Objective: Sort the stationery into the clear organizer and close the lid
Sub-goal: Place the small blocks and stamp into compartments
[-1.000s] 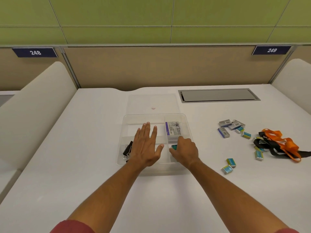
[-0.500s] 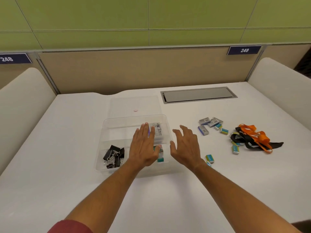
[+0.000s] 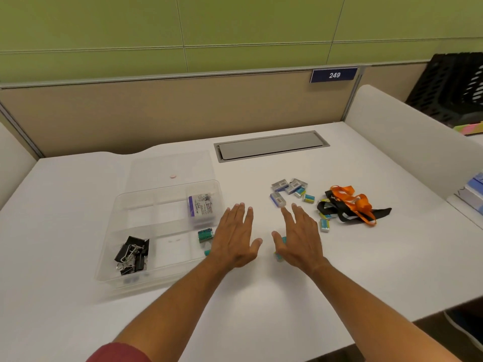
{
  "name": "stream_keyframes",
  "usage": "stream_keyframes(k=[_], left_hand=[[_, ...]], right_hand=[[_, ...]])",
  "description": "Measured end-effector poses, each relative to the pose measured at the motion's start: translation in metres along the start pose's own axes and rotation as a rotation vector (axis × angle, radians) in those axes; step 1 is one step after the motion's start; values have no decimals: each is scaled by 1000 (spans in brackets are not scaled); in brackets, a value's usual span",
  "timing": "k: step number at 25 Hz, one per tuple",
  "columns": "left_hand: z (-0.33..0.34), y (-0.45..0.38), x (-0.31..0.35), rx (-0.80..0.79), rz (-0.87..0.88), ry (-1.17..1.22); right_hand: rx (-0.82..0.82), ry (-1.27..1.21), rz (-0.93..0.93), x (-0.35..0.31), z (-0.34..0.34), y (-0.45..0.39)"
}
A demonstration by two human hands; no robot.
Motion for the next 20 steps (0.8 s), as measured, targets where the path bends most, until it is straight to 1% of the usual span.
stream_keyframes(k=[3,7,9,15,17,20], left_hand=[[17,0,26,-64,41,-17],[28,-2,54,-71,82,-40],[36,-5,65,-103,86,-34],[61,-9,70,-207,-8,130],[59,-11,67,-186,-18,148],[46,-17,61,-69,-44,142]], right_hand=[[-24,-9,7,19,0,3],[-36,-16,21,39,-2,3],[-57,-28,31,49,0,2],[-85,-46,72,70,5,-1],[-80,-61,87,76,6,-4],[-41,-58,103,84,4,-7]])
Point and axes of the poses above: each hand's wrist, its own y-axis away from the middle knuckle, its own z-axis out of the palm, x = y × z, the point moved 10 cm from there along -y, towards the middle knuckle, and after that the axes turned 7 degrees about x, right-handed, at the moved point
